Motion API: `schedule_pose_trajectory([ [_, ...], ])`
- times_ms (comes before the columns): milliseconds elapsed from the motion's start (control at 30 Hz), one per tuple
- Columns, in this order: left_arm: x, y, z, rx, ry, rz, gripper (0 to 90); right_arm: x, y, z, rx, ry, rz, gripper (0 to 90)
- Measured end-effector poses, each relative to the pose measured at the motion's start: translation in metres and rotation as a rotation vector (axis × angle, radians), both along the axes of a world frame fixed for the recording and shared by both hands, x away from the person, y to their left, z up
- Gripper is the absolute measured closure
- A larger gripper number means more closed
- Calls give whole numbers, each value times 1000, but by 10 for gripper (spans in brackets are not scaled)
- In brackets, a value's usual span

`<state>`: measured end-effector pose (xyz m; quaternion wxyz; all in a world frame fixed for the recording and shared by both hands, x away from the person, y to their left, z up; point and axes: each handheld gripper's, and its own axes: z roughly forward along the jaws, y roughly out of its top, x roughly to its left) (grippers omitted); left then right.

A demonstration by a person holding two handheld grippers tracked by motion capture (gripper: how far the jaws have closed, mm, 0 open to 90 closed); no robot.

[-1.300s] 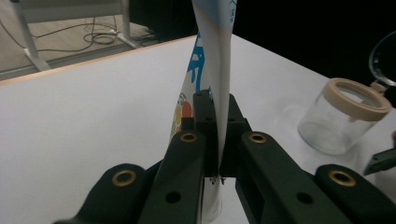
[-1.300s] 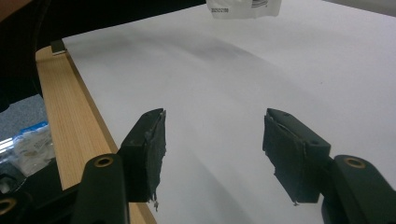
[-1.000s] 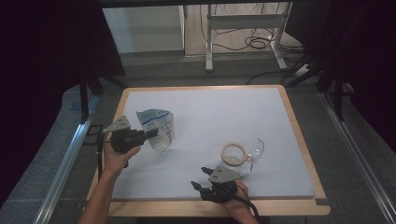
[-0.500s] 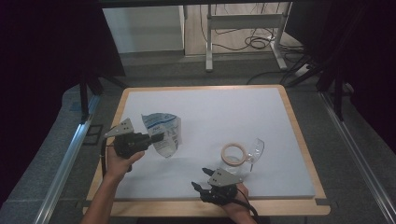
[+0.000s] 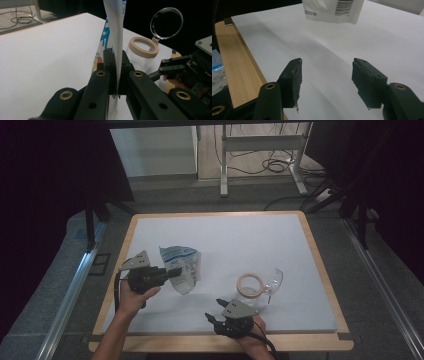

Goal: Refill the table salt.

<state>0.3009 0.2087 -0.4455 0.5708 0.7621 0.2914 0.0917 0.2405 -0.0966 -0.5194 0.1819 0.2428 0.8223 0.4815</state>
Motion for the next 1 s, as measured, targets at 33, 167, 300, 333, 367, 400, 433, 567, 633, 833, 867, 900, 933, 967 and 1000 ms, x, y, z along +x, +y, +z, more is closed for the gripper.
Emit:
schedule_pose_trajectory([
  [33, 0, 0, 0, 0, 0, 0, 897, 0, 0, 0, 0, 0, 0, 413],
  [167, -2, 1, 2, 0, -1, -2, 897, 0, 4, 0, 3, 3, 8, 404],
  [300, -5, 1, 4, -8, 0, -10, 897, 0, 11, -1, 1, 4, 16, 393],
  [333, -6, 1, 4, -11, 0, -13, 897, 0, 11, -1, 1, 4, 16, 393],
  [367, -7, 1, 5, -15, 0, -17, 897, 0, 13, -1, -1, 8, 16, 389],
  [400, -8, 1, 5, -17, 0, -20, 897, 1, 15, -1, -3, 3, 20, 378],
  [433, -9, 0, 6, -17, -1, -24, 897, 1, 15, -1, -3, 3, 20, 378],
  [567, -13, -2, 9, -19, -6, -40, 897, 3, 21, -1, -3, 1, 16, 356],
  [633, -13, -4, 9, -22, -6, -49, 897, 5, 24, -3, -10, -9, -9, 334],
  [833, -16, -13, 8, -12, -4, -72, 897, 7, 26, -4, -7, -4, -44, 299],
  [867, -16, -15, 7, -12, 0, -78, 897, 8, 27, -5, -8, -8, -55, 287],
  [900, -16, -15, 7, -12, 0, -78, 897, 8, 27, -5, -8, -8, -55, 287],
  [933, -16, -17, 6, -11, 4, -81, 897, 8, 27, -5, -9, -11, -59, 281],
  [967, -16, -18, 5, -9, 4, -83, 896, 8, 27, -5, -11, -15, -69, 275],
  [1000, -16, -19, 4, -10, 8, -85, 897, 9, 27, -6, -13, -20, -73, 272],
])
